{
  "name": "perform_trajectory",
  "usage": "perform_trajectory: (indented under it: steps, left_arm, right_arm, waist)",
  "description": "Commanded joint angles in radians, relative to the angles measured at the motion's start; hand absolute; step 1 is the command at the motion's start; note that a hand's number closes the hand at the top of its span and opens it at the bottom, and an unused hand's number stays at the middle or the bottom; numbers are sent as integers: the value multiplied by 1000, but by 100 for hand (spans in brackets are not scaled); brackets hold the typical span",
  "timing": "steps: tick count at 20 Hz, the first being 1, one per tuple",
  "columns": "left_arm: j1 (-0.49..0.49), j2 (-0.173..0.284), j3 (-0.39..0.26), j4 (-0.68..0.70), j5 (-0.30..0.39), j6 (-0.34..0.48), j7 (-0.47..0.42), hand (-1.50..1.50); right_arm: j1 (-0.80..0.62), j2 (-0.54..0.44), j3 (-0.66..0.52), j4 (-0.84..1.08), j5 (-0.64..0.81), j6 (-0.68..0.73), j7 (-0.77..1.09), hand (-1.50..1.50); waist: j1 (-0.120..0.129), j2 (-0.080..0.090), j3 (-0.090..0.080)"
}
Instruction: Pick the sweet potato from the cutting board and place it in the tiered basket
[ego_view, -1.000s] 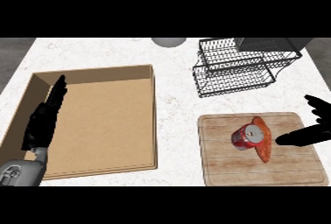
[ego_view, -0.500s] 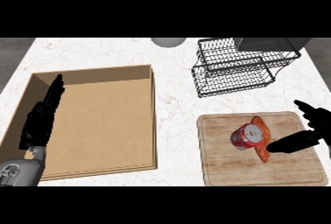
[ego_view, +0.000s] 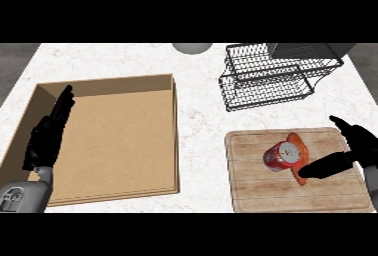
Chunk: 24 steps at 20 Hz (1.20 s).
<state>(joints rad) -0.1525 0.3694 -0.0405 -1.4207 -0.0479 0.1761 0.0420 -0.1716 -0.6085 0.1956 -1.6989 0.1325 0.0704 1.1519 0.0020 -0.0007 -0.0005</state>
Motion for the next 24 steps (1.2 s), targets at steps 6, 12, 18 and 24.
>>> perform_trajectory:
  steps: [6, 12, 18, 24]
  left_arm:
    - [4, -22, 10, -26, -10, -23, 13, 0]
    - [21, -11, 39, -4, -26, -42, -22, 0]
    - [2, -47, 43, -5, -63, -25, -5, 0]
    - [-21, -56, 61, -7, -92, -47, 23, 0]
  right_arm:
    - [-36, 73, 4, 50, 30, 32, 174, -150]
    - [40, 123, 18, 87, 101, -11, 103, -150]
    - [-29, 176, -11, 201, 105, 37, 47, -150]
    - [-42, 246, -42, 291, 145, 28, -33, -150]
  waist:
    - [0, 0, 0]
    - [-2, 0, 0]
    - [1, 1, 0]
    - [-2, 1, 0]
